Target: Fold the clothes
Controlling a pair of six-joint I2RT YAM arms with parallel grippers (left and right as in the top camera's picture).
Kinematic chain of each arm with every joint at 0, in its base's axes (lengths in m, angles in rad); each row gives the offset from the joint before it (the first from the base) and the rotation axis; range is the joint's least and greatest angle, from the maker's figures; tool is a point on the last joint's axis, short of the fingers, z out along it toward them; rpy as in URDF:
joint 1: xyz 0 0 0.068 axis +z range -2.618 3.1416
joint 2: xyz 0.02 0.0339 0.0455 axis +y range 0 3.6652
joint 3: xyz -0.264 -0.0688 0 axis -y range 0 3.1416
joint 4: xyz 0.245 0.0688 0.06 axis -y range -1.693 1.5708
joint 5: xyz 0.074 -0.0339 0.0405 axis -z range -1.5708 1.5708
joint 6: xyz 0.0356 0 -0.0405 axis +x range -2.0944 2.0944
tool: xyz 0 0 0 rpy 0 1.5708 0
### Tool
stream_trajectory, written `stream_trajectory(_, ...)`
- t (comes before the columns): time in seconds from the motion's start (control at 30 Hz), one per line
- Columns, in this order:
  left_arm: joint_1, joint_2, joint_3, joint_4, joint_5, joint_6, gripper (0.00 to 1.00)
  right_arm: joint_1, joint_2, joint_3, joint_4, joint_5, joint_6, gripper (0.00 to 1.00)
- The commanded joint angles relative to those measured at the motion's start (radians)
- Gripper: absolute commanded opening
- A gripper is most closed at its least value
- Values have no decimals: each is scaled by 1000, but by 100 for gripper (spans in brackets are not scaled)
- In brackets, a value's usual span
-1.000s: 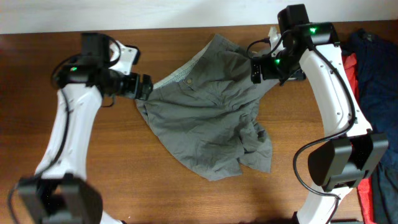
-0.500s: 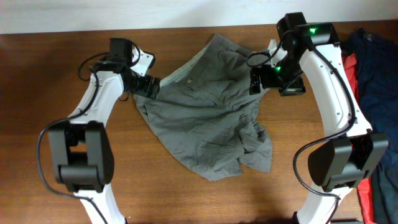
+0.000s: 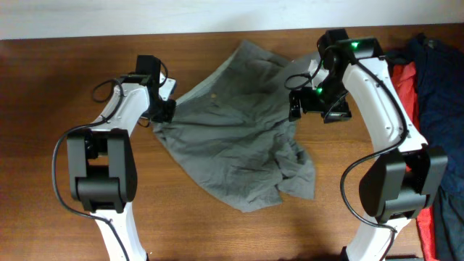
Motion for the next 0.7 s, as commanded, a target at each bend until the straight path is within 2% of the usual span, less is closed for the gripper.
stream_trajectory(0.0,55,-123,24,-47,-246,-221,0,2,-6,-48,18,-8,5,99)
stream_trajectory(0.07,91,-159,24,-87,-269,-279,0,2,-6,-75,32,-9,4,99)
stream_trajectory(0.2,146,-186,24,-142,-243,-292,0,9,-6,-144,59,-30,-63,99)
stream_trajectory(0.37,191,-185,24,-196,-259,-366,1,45,-6,-290,106,-65,-102,99)
stream_trajectory(0.43,199,-185,24,-191,-248,-366,0,68,-6,-357,135,-146,-178,99)
stream_trajectory(0.53,198,-185,24,-193,-248,-365,0,113,-6,-435,154,-311,-366,99)
stream_trajectory(0.67,195,-185,24,-193,-247,-365,0,177,-6,-473,214,-333,-380,99)
